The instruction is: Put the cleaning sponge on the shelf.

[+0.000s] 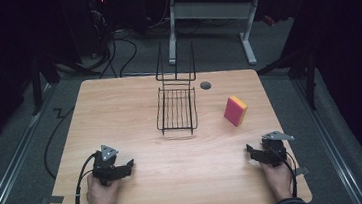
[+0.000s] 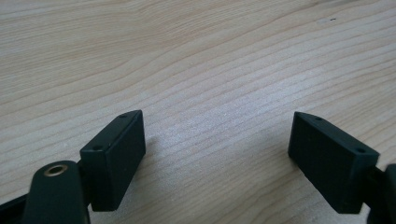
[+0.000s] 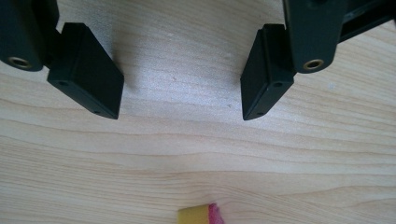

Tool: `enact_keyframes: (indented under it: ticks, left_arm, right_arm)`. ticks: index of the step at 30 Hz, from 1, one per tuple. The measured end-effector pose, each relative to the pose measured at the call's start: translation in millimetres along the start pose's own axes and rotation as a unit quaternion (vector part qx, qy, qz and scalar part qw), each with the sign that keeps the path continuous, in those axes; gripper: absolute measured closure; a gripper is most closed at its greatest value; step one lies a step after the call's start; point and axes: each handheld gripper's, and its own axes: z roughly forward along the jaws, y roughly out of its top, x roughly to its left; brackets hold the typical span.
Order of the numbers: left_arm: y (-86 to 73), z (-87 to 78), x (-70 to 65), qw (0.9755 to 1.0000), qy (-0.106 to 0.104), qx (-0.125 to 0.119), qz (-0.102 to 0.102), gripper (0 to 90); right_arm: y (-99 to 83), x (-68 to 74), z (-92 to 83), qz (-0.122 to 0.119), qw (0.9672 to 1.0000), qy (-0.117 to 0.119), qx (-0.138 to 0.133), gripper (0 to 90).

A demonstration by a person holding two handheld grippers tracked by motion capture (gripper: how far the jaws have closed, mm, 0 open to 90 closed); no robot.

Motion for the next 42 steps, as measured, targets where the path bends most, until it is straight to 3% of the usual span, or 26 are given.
enact_keyframes:
  ticks: [7, 20, 42]
  left_arm:
    - [0.0, 0.0, 0.0, 1.0000, 0.000, 0.000, 0.000, 19.3]
    - [0.0, -0.1, 0.3, 1.0000, 0.000, 0.000, 0.000, 19.4]
    - [0.0, 0.1, 0.2, 1.0000, 0.000, 0.000, -0.001, 19.4]
  right_arm:
    - [-1.2, -2.0, -2.9, 0.011, 0.9999, 0.010, -0.003, 33.4]
    - [3.4, 6.9, -15.2, 0.020, 0.9987, 0.038, -0.029, 34.8]
    - [29.9, 15.6, -26.9, 0.011, 0.9953, 0.065, -0.071, 35.1]
